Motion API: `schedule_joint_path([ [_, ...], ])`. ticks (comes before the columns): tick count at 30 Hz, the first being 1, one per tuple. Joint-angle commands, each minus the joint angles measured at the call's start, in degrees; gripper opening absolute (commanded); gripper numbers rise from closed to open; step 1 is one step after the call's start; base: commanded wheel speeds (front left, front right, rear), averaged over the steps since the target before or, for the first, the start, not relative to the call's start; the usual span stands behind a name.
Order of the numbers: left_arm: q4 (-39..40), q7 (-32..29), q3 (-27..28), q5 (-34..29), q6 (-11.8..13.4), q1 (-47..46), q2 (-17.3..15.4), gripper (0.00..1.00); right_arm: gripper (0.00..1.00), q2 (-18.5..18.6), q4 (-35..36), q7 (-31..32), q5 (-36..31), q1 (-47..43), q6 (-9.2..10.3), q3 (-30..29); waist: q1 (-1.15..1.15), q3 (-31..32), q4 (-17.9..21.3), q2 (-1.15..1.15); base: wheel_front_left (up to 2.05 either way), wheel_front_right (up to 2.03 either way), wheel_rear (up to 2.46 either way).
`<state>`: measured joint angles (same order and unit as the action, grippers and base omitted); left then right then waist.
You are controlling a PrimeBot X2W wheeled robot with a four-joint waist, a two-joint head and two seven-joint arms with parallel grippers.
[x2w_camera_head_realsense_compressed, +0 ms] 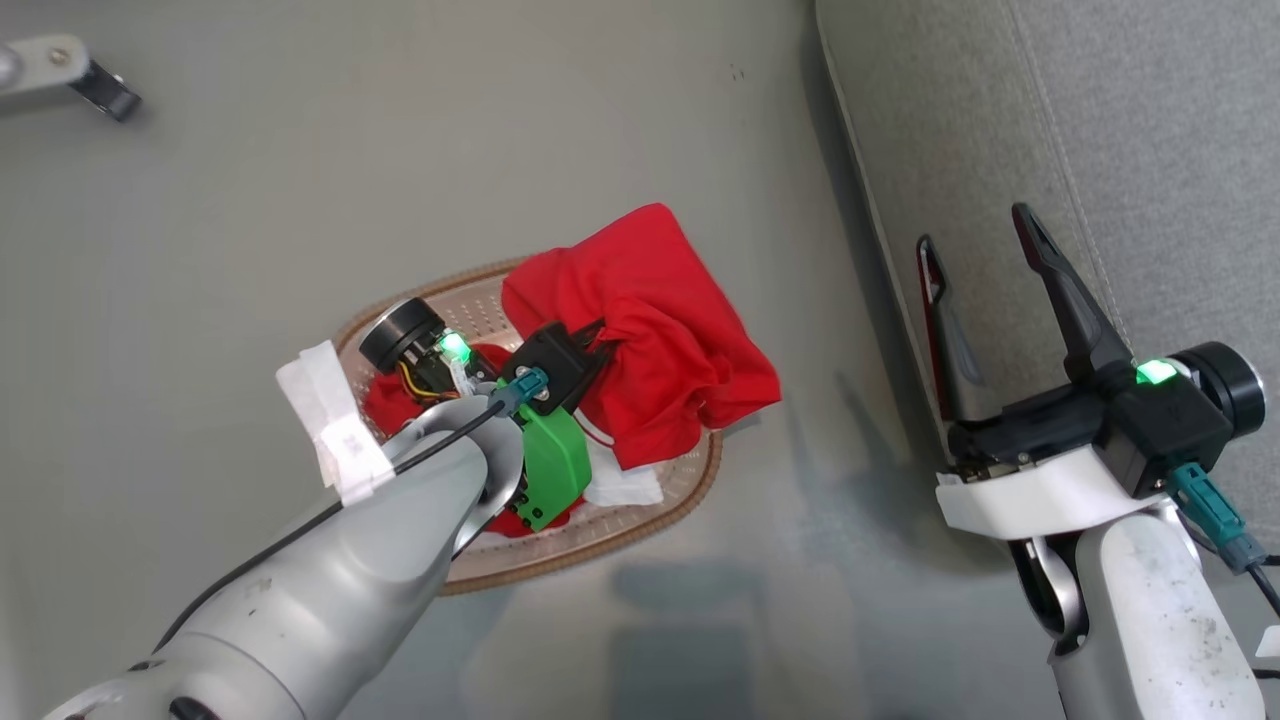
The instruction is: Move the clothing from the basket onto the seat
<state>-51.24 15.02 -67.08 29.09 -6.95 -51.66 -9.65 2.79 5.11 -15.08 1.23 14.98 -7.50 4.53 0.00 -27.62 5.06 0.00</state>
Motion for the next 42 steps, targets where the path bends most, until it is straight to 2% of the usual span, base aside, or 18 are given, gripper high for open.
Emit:
schedule_joint_path([
  [1, 1.8, 0.2, 1.5, -0.2, 0.6, 1.6, -0.6, 0.00, 1.00, 0.2, -0.3, -0.1, -0.2, -1.2, 0.02, -0.1, 0.00, 5.2, -3.2, 0.00, 0.00, 0.00, 0.00],
  [11, 15.2, 0.2, 12.9, -2.4, 2.2, 7.5, -2.6, 0.00, 1.00, 0.2, -0.6, -0.1, 0.1, -4.5, 0.02, -0.3, 0.00, 11.1, -5.4, 0.00, 0.00, 0.00, 0.00],
  [22, 27.1, 0.2, 22.4, -4.2, 2.3, 11.8, -1.8, 0.00, 1.00, 0.2, -0.6, -0.1, 1.3, -7.8, 0.02, 0.6, 0.00, 16.4, -6.4, 0.00, 0.00, 0.00, 0.00],
  [34, 34.1, 0.2, 25.9, -4.5, 3.6, 12.7, -0.6, 0.00, 1.00, 0.2, -0.4, -0.1, 1.8, -10.2, 0.02, 2.4, 0.00, 19.4, -6.8, 0.00, 0.00, 0.00, 0.00],
  [42, 35.0, 0.2, 25.7, -4.3, 3.8, 12.1, -0.2, 0.00, 1.00, 0.2, -0.9, -0.1, 2.2, -9.3, 0.02, 8.8, 0.00, 19.7, -7.1, 0.00, 0.00, 0.00, 0.00],
])
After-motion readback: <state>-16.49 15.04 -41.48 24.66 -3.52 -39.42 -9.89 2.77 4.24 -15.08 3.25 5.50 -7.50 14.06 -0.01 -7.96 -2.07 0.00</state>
